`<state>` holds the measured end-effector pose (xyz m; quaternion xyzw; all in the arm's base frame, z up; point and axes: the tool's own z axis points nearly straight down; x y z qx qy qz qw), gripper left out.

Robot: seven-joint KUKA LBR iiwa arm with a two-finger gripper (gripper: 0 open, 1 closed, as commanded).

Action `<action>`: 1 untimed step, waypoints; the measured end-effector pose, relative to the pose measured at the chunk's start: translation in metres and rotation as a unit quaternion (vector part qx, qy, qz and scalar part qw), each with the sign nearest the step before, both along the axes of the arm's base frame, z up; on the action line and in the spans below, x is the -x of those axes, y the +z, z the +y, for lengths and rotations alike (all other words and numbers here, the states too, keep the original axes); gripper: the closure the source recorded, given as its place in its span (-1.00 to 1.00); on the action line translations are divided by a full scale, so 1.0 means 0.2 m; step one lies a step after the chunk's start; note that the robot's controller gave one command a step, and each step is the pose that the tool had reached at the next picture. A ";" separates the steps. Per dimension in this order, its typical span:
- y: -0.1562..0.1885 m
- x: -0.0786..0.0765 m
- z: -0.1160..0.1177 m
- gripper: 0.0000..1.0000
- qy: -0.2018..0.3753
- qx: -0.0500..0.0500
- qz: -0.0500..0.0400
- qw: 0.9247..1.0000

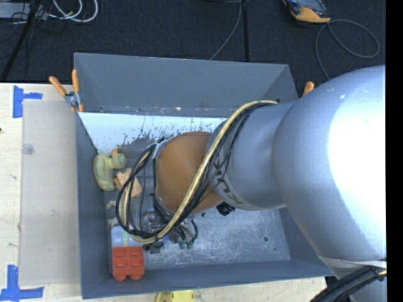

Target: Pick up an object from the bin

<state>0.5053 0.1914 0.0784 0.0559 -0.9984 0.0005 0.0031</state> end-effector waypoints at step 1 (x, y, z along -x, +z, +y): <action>0.00 0.00 0.00 1.00 0.000 0.000 0.000 1.000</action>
Offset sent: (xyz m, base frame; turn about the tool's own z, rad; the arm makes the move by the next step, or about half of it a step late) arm -0.0052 0.0198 0.0781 -0.0005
